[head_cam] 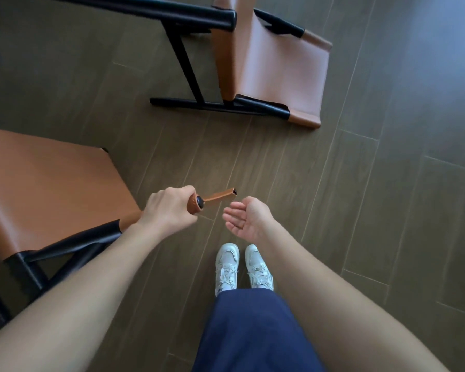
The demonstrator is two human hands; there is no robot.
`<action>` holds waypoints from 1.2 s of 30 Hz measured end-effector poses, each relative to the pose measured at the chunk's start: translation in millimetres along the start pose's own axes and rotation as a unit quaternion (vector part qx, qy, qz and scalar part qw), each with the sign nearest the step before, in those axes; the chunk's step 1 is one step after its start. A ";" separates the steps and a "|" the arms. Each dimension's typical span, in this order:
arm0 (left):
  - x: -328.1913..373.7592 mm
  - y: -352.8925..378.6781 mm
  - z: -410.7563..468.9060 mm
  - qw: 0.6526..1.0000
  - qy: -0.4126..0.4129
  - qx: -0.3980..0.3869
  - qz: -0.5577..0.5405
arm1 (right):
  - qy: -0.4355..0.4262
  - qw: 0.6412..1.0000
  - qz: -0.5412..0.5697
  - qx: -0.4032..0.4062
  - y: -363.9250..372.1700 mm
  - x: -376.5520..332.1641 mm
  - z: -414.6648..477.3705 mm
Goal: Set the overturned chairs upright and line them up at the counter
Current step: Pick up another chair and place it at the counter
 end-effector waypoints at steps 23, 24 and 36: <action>-140.2 -212.4 -220.5 0.984 -0.030 0.126 -0.120 | -0.036 0.991 -0.045 -0.119 273.0 78.2 -149.7; -148.9 -223.3 -229.7 0.983 -0.028 0.133 -0.121 | -0.050 0.989 -0.056 -0.127 287.6 77.9 -156.4; -249.8 -301.4 -323.3 0.954 -0.062 0.219 -0.194 | -0.117 0.967 -0.123 -0.190 437.5 101.6 -237.9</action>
Point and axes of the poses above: each hand's wrist, its own z-axis towards the middle knuckle, its own y-axis out of the palm, x = y × z, the point moved 8 cm from there along z, towards the middle knuckle, and after that the axes turned 8 degrees about y, right-handed, at the moved point
